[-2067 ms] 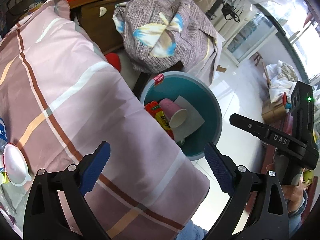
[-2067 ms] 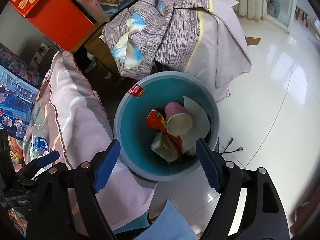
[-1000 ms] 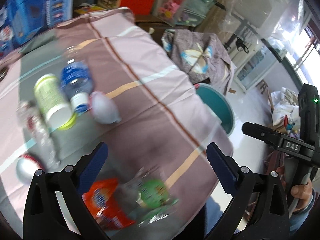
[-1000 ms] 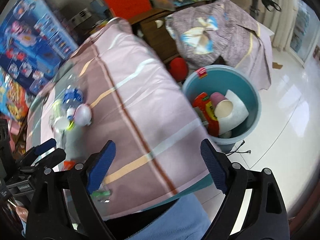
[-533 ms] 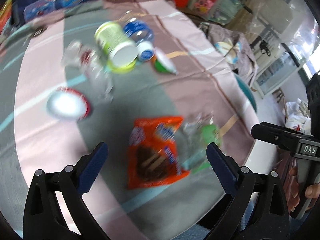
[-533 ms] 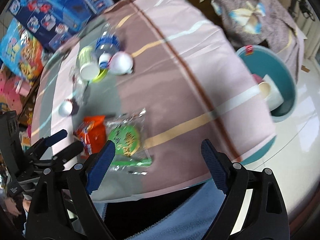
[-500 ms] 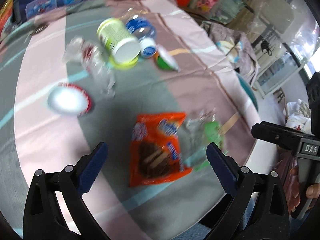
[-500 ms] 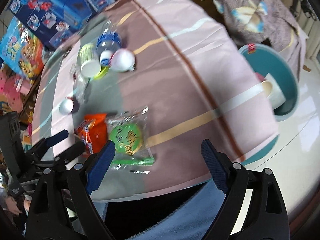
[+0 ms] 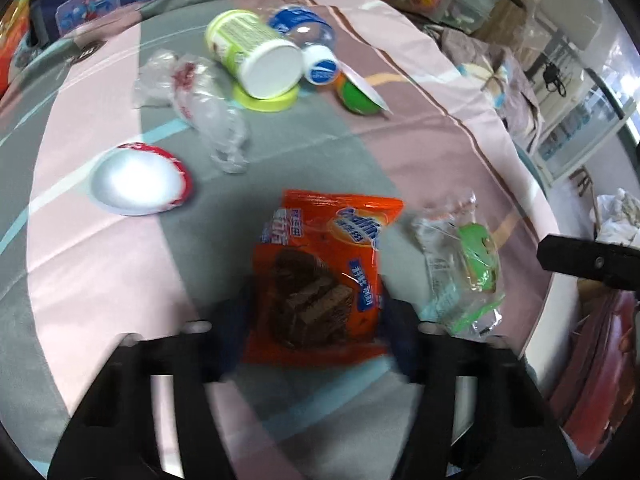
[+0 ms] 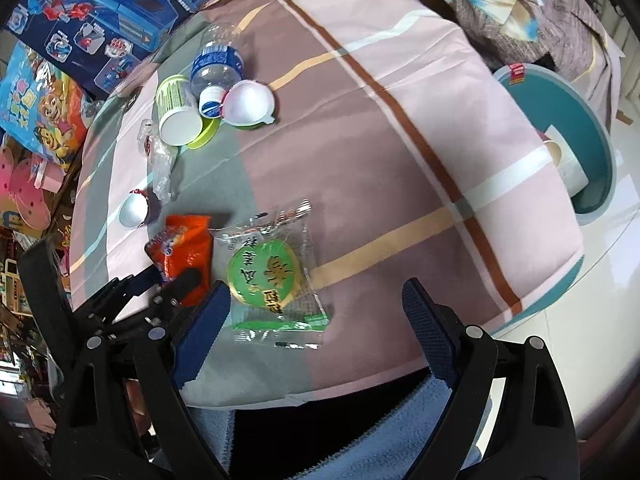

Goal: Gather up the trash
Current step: 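Grasp the orange Ovaltine bag with the left tool while the right tool grasps the green cookie packet, then carry both packets over the teal bin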

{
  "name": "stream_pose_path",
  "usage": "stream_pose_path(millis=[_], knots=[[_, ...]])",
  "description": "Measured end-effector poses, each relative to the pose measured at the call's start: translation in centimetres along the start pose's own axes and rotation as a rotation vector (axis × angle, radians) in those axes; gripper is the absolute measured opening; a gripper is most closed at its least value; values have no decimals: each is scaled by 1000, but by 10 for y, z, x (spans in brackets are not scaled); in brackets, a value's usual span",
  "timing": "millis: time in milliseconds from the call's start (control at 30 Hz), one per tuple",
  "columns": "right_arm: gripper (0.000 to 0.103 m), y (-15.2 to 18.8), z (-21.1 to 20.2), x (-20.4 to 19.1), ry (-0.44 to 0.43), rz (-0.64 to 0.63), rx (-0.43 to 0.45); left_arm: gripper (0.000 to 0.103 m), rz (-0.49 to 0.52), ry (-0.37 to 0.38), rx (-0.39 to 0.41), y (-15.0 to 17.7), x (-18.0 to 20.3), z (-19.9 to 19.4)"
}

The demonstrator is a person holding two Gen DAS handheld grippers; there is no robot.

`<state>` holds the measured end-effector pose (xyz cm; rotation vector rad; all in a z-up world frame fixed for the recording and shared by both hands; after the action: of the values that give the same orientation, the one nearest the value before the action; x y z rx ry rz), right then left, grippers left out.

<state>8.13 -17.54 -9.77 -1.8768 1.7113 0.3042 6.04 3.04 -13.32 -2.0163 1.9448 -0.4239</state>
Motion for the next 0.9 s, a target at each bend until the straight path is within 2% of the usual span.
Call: stream_pose_path(millis=[33, 133, 367, 533, 567, 633, 767, 900], knots=[[84, 0, 2, -2, -2, -2, -5, 52, -9, 16, -5, 0, -4, 0], [84, -2, 13, -13, -4, -32, -22, 51, -28, -12, 13, -1, -17, -4], [84, 0, 42, -29, 16, -82, -80, 51, -50, 6, 44, 3, -35, -20], [83, 5, 56, -30, 81, -134, -80, 52, -72, 12, 47, 0, -45, -24], [82, 5, 56, -30, 103, -156, -62, 52, -75, 14, 45, 0, -45, -25], [55, 5, 54, -32, 119, -198, -43, 52, -81, 22, 41, 0, -45, -25], [53, 0, 39, -30, 90, -200, 12, 52, -54, 26, 46, -5, -31, -28], [52, -10, 10, -16, 66, -150, 86, 52, -11, 45, 57, -14, -10, -31]])
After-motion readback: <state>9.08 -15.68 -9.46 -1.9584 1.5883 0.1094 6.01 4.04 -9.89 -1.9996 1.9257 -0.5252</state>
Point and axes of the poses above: each gripper's, at about its wrist camera, not at the fingertips, and z roughly the way its jaws point, x to its right, y to its underside, the point moved 4 cm from there along z, roughly the way its jaws point, and after that the axes turned 13 degrees about -y, right-handed, at the moved point
